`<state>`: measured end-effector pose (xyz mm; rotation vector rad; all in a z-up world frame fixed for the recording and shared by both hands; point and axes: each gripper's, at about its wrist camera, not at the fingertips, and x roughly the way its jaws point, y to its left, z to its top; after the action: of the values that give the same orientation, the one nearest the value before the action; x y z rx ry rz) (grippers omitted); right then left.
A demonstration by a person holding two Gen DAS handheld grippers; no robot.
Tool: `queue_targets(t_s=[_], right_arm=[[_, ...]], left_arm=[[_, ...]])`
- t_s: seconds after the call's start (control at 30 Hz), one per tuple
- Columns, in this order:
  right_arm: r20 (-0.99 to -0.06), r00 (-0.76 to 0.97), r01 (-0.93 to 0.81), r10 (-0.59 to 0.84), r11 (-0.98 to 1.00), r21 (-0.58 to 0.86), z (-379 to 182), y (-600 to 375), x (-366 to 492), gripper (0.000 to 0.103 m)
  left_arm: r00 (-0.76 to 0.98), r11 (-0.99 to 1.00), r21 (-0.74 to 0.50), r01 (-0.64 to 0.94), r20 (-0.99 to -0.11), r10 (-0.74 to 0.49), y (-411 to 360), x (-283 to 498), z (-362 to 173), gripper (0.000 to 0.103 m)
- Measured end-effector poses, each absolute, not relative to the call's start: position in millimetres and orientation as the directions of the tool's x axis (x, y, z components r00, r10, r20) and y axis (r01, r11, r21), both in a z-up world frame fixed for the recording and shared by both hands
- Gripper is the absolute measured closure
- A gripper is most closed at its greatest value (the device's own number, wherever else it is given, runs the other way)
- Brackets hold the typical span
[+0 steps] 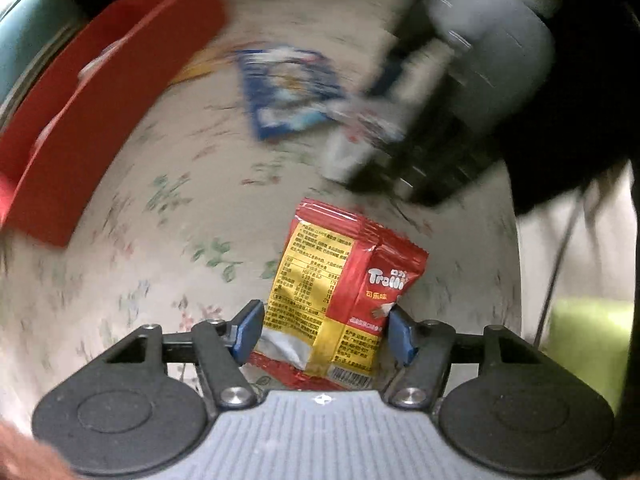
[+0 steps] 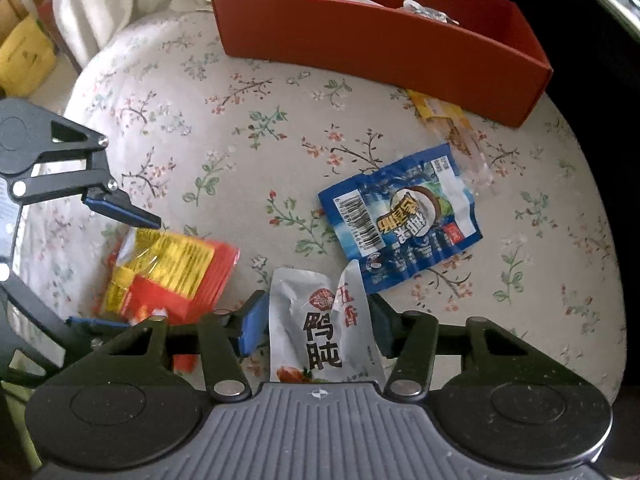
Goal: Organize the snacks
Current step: 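Lift both held packets and carry them toward the red box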
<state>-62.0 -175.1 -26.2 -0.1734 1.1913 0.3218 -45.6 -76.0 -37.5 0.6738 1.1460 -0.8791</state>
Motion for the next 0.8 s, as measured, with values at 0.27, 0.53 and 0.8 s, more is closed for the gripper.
queue_targets(t_s=[0.27,0.53,0.8], right_arm=[[-0.882,0.428,-0.233,0.197,0.967,0.103,-1.0,-185.3,-51.8,0.042],[-0.834,0.506,-0.186,0.221,0.972,0.145,21.2,-187.6,-33.5,0.042],[-0.783,0.580,-0.156,0.225,0.974,0.164,42.0,-189.0,-17.5,0.042]], left_arm=[[0.301,0.735,-0.028,0.677,-0.901,-0.311,-48.6,-9.4,-8.1,0.048],[0.409,0.826,-0.042,0.562,-0.854,-0.321,-47.1,15.9,7.9,0.047],[0.476,0.874,-0.022,0.486,-0.832,-0.286,-44.6,29.2,15.2,0.047]])
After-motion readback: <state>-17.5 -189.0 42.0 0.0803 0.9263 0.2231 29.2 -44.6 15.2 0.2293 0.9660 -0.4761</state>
